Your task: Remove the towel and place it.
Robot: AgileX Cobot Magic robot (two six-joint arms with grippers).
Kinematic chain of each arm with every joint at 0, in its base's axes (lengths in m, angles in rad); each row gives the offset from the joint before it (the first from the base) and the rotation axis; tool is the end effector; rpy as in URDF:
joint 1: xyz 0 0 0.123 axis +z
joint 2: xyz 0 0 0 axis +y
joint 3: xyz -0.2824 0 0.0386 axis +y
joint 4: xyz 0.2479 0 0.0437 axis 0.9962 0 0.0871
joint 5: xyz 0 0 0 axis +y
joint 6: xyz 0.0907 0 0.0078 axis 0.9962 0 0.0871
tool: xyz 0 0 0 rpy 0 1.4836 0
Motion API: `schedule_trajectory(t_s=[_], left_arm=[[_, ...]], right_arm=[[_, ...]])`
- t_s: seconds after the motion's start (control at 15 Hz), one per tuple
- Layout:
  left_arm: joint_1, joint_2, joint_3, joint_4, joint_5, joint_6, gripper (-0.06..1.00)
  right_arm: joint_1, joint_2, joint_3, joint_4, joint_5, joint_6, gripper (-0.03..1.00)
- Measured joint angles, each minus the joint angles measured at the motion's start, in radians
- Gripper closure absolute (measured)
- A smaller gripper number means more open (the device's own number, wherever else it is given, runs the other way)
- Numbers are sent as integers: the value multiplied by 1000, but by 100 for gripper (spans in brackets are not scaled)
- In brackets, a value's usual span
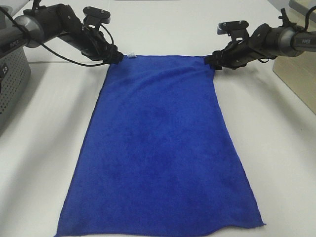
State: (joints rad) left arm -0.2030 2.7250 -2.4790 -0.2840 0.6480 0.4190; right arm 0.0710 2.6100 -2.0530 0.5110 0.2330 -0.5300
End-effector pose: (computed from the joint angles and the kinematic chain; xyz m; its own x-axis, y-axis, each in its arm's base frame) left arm 0.5730 -0.1337 0.1203 -0.6216 0.3183 -0.7157 0.4412 0.8973 0.0159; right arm 0.5650 0.0505 0.0824 -0.6173 -0.0744 -0.7832 -0.1775 0.9830 0.0465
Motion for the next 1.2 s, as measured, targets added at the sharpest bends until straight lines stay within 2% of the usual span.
schedule_trajectory(t_s=[0.27, 0.4, 0.53, 0.6, 0.73, 0.87, 1.0, 1.13, 1.2], left_arm=[[0, 0, 0, -2, 17, 0, 39], [0, -4, 0, -8, 84, -2, 39], [0, -37, 0, -7, 212, -4, 39], [0, -52, 0, -6, 247, -4, 39], [0, -130, 0, 0, 432, -43, 39], [0, -211, -1, 33, 544, -140, 38], [0, -297, -2, 102, 561, -264, 34], [0, -391, -2, 191, 563, -338, 33], [24, -483, -2, 267, 564, -374, 33]], right_arm=[[0, -91, 0, 133, 30, 0, 38], [0, -133, 0, 180, 127, -3, 38], [0, -191, 0, 182, 315, -11, 38], [0, -225, 0, 169, 417, -10, 38], [0, -288, 0, 137, 560, 25, 38], [0, -378, 0, 77, 716, 113, 33], [0, -491, 0, -1, 834, 210, 27], [0, -602, 0, -86, 912, 273, 25], [-25, -696, 0, -170, 963, 335, 24]])
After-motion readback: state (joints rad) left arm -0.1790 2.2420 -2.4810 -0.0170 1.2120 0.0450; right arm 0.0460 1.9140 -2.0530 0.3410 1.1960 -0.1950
